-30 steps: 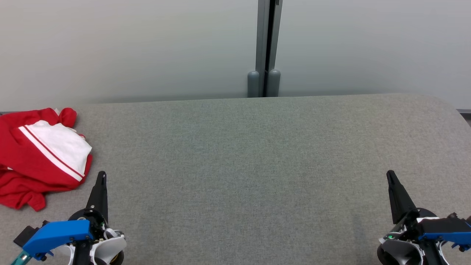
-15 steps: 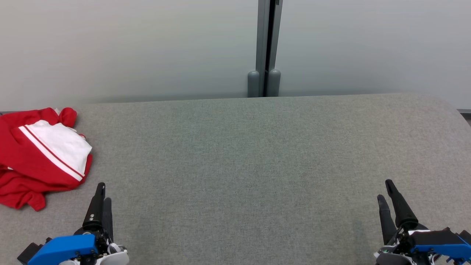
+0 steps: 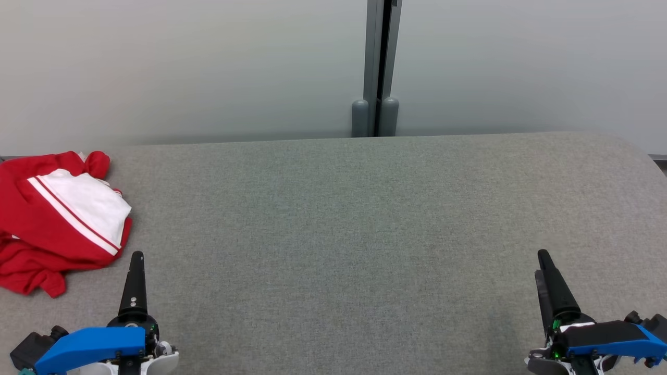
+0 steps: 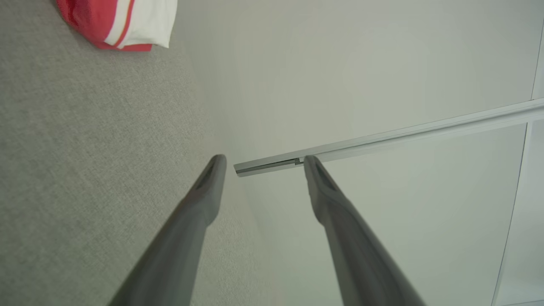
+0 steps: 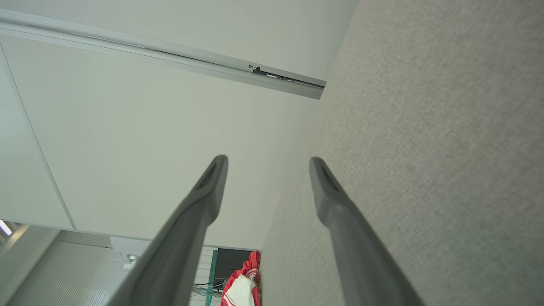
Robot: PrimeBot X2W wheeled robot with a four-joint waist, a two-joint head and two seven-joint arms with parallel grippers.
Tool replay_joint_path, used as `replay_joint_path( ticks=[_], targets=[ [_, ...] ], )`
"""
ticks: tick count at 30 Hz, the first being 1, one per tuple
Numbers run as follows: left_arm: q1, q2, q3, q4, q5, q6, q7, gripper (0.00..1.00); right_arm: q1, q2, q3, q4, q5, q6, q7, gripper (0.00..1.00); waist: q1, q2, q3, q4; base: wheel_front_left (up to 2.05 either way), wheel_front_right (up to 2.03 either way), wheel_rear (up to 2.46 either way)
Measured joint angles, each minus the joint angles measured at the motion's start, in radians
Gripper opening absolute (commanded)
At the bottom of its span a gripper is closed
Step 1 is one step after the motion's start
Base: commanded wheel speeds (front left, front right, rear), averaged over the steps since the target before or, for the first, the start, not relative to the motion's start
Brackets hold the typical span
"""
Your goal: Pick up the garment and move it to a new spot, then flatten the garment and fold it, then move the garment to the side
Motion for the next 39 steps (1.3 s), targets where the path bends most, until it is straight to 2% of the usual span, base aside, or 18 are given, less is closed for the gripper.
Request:
replay_joint_path(
  ticks=[20,39],
  targets=[
    [0.006,0.001,-0.048,-0.016,0.391,0.042,-0.077,1.0,0.004,-0.001,0.058,-0.022,-0.304,0.0,-0.078,1.0,0.0,0.0,0.0,0.005,0.0,0.0,0.0],
    [0.004,0.004,-0.065,0.045,0.642,0.072,-0.137,1.0,0.004,-0.003,0.076,0.002,-0.577,0.0,-0.138,1.0,0.0,0.0,-0.001,0.01,0.0,0.0,0.0]
  ],
)
